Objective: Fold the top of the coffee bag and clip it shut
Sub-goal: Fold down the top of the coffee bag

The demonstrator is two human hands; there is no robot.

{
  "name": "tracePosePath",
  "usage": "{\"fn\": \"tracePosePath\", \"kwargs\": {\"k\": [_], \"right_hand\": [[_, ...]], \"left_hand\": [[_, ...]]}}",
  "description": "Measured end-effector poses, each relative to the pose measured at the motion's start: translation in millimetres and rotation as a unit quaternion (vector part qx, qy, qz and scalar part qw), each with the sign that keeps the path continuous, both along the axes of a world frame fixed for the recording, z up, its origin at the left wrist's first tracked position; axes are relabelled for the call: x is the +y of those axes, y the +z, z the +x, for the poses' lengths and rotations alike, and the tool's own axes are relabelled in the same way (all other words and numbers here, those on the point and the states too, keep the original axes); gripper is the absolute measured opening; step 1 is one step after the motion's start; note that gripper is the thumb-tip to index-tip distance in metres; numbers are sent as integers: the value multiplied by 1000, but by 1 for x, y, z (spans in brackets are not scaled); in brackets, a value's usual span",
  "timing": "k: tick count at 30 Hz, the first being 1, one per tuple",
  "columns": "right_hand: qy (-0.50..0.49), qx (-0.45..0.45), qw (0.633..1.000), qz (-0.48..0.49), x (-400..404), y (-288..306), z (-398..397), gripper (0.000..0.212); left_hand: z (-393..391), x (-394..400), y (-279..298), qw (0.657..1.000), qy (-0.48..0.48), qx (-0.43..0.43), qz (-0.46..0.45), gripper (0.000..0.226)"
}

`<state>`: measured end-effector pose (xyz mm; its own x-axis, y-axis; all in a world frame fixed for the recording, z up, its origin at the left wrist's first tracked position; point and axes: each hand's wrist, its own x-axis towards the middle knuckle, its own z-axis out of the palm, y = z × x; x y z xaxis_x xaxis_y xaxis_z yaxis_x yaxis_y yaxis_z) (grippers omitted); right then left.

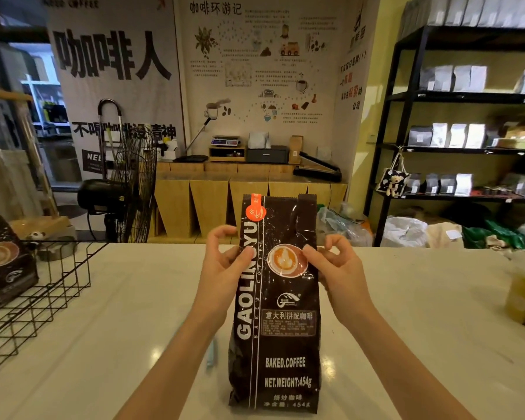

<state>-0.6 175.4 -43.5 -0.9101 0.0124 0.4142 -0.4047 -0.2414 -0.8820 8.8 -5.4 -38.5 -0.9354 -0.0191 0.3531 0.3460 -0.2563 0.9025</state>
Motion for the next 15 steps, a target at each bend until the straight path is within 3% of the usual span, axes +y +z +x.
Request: {"fn": "tracePosePath", "kwargs": {"k": [2,5,15], "right_hand": [[-1,19,1000,2,-3,3,1,17],[-10,40,998,37,0,6,0,28],[59,52,994,77,8,22,5,31]], "left_hand": [[1,0,4,999,-10,26,-21,34],[2,0,8,997,-16,48,-63,37],[4,-3,14,995,-60,49,-68,47]]}}
